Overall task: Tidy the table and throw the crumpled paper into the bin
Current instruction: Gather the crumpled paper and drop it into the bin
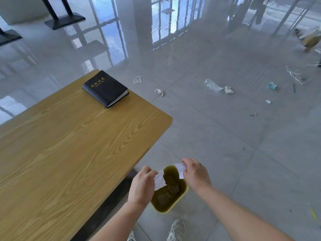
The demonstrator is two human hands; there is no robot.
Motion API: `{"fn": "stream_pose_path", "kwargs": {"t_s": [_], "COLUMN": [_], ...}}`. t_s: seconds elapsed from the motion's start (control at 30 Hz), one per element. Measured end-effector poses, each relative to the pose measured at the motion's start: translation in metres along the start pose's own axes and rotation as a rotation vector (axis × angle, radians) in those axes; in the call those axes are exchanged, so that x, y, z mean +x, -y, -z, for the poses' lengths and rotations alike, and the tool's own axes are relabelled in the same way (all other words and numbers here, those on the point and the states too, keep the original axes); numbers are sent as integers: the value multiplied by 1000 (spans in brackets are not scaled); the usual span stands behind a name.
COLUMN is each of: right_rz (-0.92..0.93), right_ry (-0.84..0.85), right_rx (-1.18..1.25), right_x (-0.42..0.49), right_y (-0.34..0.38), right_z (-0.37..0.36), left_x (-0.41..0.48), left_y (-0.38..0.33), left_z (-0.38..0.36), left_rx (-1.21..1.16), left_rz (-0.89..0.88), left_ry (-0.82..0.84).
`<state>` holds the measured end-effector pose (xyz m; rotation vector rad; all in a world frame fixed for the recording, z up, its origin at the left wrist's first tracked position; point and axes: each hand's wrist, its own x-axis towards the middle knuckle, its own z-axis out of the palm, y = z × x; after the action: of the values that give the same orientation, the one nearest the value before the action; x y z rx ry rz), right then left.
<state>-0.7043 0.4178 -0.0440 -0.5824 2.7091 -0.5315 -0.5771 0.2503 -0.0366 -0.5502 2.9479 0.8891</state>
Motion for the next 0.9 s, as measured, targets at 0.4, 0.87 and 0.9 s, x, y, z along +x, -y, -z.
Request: {"fn": "stream_pose_path", "kwargs": {"t_s": [0.4,0.87,0.9], "right_rz": [-177,-240,-240], "right_ry": [137,263,264], "right_rx": [29,64,60], "right_x": [15,35,37], "right_y": [-79,-138,-140], "right_z": [-109,-233,-236], "left_x": [13,31,34], "left_y": [56,112,113], "left_z": [-121,-232,-237], "left_rx": [56,147,153], "left_rz": [125,128,118], "left_ry": [217,392,390]}}
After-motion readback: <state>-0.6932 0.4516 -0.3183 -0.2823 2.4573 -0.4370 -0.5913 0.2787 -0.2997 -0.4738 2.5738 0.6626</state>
